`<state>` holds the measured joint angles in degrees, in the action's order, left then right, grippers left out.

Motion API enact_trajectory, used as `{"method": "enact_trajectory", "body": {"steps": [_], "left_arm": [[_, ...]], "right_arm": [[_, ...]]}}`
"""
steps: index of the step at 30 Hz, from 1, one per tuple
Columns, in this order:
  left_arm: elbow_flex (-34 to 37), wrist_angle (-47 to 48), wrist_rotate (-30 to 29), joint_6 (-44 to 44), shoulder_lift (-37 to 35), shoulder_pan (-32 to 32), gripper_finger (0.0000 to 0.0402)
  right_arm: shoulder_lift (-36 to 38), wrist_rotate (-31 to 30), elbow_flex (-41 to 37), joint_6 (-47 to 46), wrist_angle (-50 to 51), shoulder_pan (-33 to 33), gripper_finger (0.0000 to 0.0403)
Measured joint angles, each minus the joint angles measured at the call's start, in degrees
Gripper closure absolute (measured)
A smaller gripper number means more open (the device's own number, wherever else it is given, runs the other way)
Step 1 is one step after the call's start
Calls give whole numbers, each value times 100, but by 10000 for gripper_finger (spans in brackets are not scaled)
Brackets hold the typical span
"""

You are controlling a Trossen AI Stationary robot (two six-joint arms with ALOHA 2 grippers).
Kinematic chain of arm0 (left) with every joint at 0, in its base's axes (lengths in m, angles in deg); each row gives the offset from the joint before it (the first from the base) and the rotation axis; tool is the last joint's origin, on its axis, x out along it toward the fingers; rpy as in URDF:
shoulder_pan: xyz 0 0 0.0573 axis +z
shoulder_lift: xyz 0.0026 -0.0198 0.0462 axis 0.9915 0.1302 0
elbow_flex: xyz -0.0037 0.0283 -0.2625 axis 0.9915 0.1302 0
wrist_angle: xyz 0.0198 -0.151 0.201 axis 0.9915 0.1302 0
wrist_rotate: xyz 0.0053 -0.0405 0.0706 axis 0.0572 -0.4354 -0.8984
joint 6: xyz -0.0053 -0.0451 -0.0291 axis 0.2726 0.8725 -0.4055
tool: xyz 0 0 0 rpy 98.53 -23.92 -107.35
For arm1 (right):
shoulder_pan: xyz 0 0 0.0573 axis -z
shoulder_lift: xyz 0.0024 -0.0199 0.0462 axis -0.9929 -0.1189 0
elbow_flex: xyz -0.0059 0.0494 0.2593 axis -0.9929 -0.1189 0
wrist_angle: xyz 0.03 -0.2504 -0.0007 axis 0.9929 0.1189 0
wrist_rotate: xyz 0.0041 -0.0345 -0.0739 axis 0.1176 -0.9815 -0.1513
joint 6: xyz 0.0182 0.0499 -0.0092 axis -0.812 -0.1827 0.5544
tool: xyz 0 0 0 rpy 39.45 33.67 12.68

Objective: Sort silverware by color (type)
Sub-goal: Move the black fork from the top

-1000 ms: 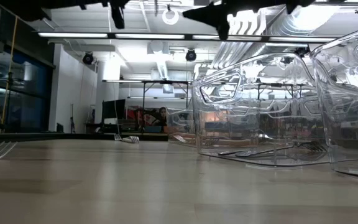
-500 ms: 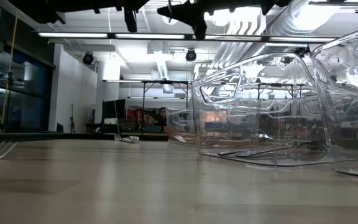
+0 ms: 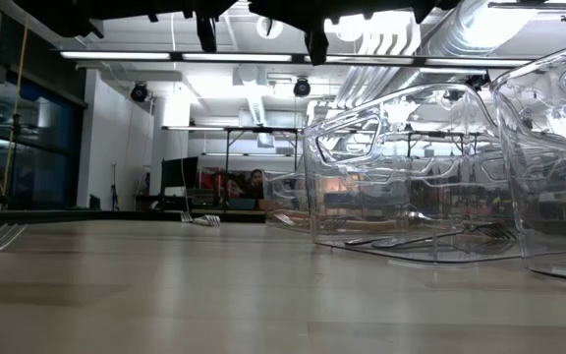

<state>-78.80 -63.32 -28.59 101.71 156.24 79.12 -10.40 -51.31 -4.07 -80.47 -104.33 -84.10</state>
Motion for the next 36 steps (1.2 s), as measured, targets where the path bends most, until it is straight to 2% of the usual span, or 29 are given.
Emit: {"method": "enact_trajectory", "body": {"steps": [2, 5, 8, 12, 19, 27, 31, 36], "left_arm": [[0, 40, 0, 106, 0, 2, 396], [0, 107, -1, 231, -2, 0, 387], [0, 125, -4, 355, -6, 0, 372], [0, 733, -7, 629, -332, 0, 344], [2, 2740, -10, 316, -1616, 0, 299], [2, 4894, -28, 247, -3391, 0, 294], [233, 4954, -76, 291, -4127, 0, 301], [647, 4724, -273, 562, -4682, 0, 307]], "right_arm": [[0, -9, 0, -3, 37, 0, 388], [0, 39, 0, 55, 92, 0, 377], [0, 111, 0, 181, 174, 2, 392], [129, 149, -4, 328, 737, 68, 402], [790, 140, -9, 678, 1942, 282, 402], [1697, -185, -13, 929, 3435, 392, 402], [2078, -476, -13, 937, 4056, 393, 402], [2391, -555, -13, 903, 4193, 393, 402]]}}
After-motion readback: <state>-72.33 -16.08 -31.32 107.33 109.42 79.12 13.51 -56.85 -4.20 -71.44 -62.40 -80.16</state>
